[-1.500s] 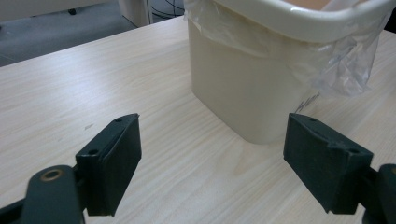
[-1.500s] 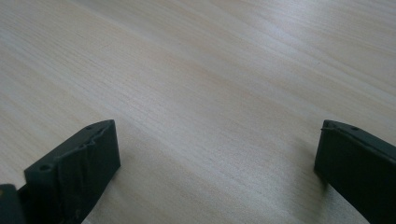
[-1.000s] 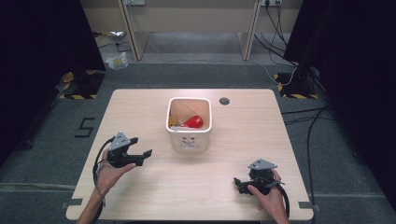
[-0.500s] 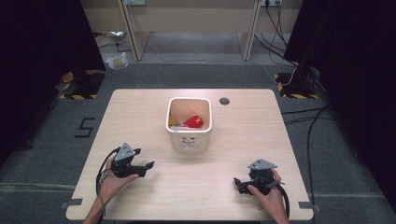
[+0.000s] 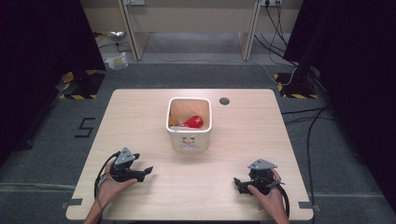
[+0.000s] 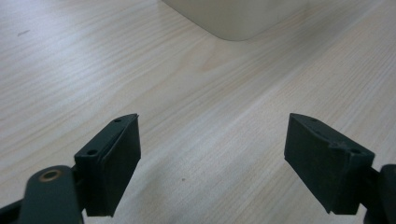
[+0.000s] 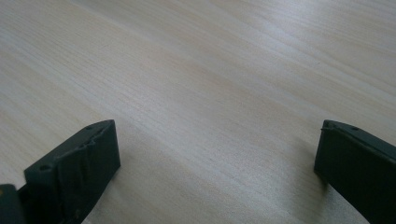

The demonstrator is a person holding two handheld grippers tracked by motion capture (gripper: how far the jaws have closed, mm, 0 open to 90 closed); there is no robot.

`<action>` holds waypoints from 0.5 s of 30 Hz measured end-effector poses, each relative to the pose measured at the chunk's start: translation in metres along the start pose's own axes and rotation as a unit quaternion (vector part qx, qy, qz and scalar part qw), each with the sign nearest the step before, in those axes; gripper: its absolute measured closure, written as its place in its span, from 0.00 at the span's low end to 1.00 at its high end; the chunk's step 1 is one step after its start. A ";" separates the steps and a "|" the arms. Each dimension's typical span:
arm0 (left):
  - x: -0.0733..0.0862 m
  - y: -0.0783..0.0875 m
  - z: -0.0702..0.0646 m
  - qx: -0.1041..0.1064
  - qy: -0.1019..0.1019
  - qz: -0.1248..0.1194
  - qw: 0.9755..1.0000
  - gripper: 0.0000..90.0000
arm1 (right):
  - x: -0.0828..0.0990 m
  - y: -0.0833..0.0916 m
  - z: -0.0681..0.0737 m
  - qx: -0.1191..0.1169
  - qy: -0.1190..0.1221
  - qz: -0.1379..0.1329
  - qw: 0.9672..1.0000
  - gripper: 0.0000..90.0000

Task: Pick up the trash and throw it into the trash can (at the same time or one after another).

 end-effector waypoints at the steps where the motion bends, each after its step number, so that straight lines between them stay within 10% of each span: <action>1: 0.001 0.000 0.000 0.000 0.001 0.001 1.000 0.20 | 0.000 0.000 0.000 0.000 0.000 0.000 1.000 0.00; 15: 0.011 0.001 -0.005 0.001 -0.011 0.018 1.000 0.19 | 0.000 0.000 0.000 0.000 0.001 0.000 1.000 0.00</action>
Point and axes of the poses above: each handheld gripper's, and its own axes: y roughly backward along the jaws, x roughly out of its underside, z roughly to its left, the point moved 6 cm from there along -y, roughly forward along the jaws, and after that the axes turned 3 degrees about y, right-handed, at the moved point
